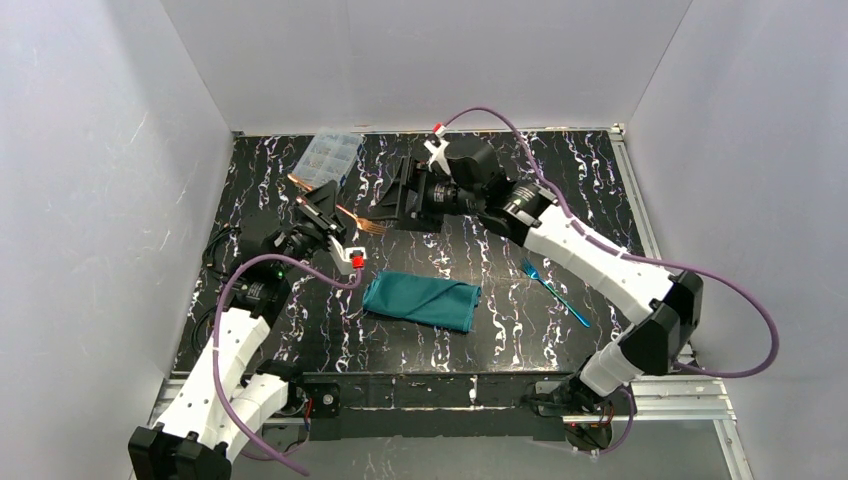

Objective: Fold the napkin into a case and place the utensils inside
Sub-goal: Pass from the left arm to the right

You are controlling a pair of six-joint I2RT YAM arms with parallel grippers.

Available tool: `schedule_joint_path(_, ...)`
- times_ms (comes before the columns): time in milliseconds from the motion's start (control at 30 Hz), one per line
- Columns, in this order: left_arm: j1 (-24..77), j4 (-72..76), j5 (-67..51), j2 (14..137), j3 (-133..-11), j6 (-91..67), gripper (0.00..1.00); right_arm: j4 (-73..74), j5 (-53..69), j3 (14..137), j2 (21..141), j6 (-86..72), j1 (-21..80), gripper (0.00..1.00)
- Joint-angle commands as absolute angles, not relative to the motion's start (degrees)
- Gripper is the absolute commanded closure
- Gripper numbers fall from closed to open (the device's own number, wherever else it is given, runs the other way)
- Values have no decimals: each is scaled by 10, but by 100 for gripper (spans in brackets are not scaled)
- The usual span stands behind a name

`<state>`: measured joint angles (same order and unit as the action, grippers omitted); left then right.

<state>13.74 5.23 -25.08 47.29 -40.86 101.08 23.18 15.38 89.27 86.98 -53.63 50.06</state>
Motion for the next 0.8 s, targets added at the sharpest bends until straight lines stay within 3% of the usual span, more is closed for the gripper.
schedule_joint_path(0,143,208,-243,457,-396,1098,100,135,177,896,883,-627,502,16)
schedule_joint_path(167,143,252,-252,455,-381,1118,100,19,208,837,891,-724,491,35)
schedule_joint_path(533,143,281,-270,452,-365,1129,100,-77,273,820,926,-803,485,81)
schedule_joint_path(600,143,284,-268,454,-366,1125,100,-93,287,814,927,-812,484,81)
schedule_joint_path(667,143,286,-265,455,-367,1121,100,-111,297,804,925,-821,485,73)
schedule_joint_path(767,143,286,-264,456,-367,1116,100,-132,302,790,918,-828,484,70)
